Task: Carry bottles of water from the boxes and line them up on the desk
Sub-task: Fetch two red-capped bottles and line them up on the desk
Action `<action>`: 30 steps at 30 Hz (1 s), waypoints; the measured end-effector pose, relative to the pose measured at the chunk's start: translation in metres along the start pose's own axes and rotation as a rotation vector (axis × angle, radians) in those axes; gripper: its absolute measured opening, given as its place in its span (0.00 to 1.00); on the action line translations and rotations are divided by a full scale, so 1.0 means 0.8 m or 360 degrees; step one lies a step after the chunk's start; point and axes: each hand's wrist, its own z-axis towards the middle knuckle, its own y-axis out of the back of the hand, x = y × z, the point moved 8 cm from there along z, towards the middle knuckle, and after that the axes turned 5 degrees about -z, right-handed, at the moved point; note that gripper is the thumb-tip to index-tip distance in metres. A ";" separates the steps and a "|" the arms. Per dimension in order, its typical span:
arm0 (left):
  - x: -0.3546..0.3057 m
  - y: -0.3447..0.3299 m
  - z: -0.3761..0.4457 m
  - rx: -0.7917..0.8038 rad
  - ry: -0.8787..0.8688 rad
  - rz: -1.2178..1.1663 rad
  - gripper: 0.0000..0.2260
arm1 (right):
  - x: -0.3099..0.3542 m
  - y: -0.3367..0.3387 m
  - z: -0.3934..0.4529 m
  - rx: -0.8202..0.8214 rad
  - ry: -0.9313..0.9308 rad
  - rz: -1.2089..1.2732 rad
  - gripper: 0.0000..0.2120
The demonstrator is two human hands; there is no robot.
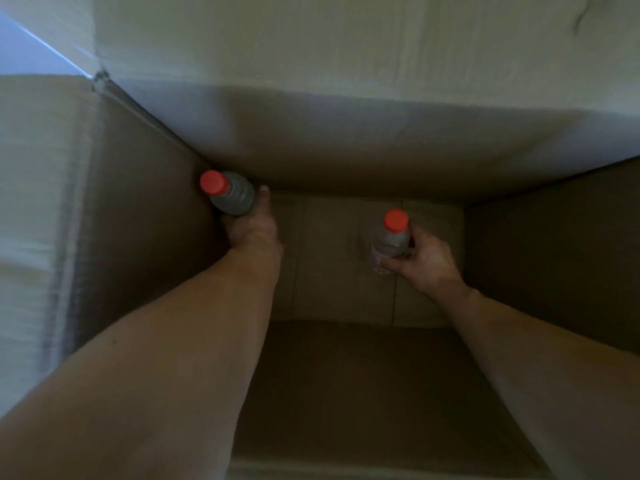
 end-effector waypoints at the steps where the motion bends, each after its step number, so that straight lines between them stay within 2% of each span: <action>1: 0.000 -0.002 -0.002 -0.0012 0.0008 -0.0064 0.41 | -0.003 0.001 -0.001 -0.0011 0.0006 -0.0001 0.29; 7: -0.001 0.003 -0.002 -0.0047 -0.0120 -0.0081 0.35 | -0.007 0.005 -0.004 -0.0043 0.0002 0.0045 0.28; 12: 0.005 0.010 -0.014 0.0067 -0.0201 0.0079 0.23 | 0.001 0.003 -0.007 -0.0028 -0.0038 0.0127 0.28; 16: 0.019 0.018 -0.029 0.0142 -0.0248 0.0223 0.27 | 0.009 0.008 -0.016 -0.0011 -0.0103 0.0213 0.28; 22: 0.028 0.026 -0.077 0.0416 -0.0107 0.0305 0.28 | 0.019 0.029 -0.042 0.0019 -0.0248 0.0378 0.30; 30: 0.021 0.052 -0.158 0.0746 0.0118 0.0416 0.22 | 0.059 0.071 -0.091 0.0154 -0.0298 0.0602 0.27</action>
